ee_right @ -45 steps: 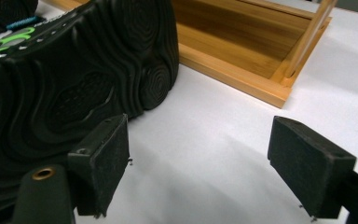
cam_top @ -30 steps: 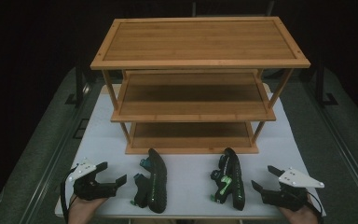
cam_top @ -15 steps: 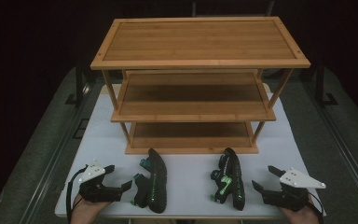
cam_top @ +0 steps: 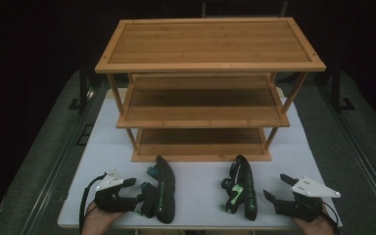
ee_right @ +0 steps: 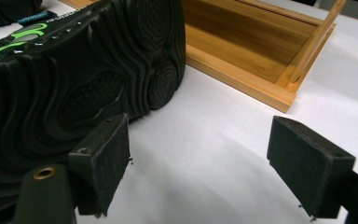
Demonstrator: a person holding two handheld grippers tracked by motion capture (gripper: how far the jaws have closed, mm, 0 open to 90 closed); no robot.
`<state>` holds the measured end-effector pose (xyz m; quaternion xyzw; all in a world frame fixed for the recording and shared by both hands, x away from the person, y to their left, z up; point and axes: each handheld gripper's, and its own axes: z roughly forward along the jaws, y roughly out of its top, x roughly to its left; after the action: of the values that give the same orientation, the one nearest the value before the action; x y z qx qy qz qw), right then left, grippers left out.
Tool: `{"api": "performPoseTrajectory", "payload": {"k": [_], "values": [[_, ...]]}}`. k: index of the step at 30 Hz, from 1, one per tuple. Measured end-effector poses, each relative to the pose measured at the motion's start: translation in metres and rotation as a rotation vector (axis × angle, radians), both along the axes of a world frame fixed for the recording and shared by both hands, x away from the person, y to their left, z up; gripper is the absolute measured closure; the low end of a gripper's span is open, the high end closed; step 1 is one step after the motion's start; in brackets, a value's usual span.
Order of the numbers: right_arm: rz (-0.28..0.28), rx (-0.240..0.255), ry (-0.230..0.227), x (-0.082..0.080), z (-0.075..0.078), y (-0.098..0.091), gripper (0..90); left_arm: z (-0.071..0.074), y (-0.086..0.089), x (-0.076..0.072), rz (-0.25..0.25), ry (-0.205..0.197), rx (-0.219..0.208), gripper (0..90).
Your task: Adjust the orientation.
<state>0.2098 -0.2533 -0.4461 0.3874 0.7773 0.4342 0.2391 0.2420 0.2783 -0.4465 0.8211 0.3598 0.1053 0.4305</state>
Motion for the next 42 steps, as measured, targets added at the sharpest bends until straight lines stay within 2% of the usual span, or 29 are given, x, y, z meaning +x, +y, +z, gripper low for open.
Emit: {"api": "performPoseTrajectory", "payload": {"k": [4,5,6,8,10,13,16,24,32,42], "values": [[0.003,0.000,0.000,0.000,0.000,0.000,20.6,0.001,-0.006,0.001,-0.021,-0.004,0.009,40.3],[0.004,0.000,0.000,0.000,0.000,0.000,20.6,0.001,-0.007,0.002,-0.026,-0.004,0.005,40.3],[0.007,-0.001,0.001,0.000,0.000,0.001,20.6,0.001,-0.008,0.002,-0.029,-0.004,0.003,45.3],[0.009,-0.002,0.001,0.000,0.000,0.001,20.6,0.002,-0.010,0.002,-0.047,-0.005,-0.002,48.3],[0.010,-0.002,0.002,0.000,0.000,0.002,20.7,0.002,-0.011,0.002,-0.058,-0.008,-0.003,55.3],[0.013,-0.002,0.003,0.000,-0.001,0.002,20.7,0.003,-0.013,0.001,-0.066,-0.013,-0.019,58.8],[0.017,-0.006,0.002,0.001,-0.001,0.003,20.7,0.007,-0.016,0.001,-0.079,-0.016,-0.062,58.5],[0.012,-0.007,0.000,0.000,0.000,0.004,20.7,0.015,-0.026,0.003,-0.104,-0.034,-0.085,55.6],[0.001,0.001,-0.007,-0.001,0.001,0.003,20.9,0.019,-0.031,0.008,-0.127,-0.028,-0.095,52.8],[0.005,-0.003,-0.015,-0.002,0.002,0.004,21.0,0.023,-0.043,0.014,-0.154,-0.018,-0.132,51.0]]}}
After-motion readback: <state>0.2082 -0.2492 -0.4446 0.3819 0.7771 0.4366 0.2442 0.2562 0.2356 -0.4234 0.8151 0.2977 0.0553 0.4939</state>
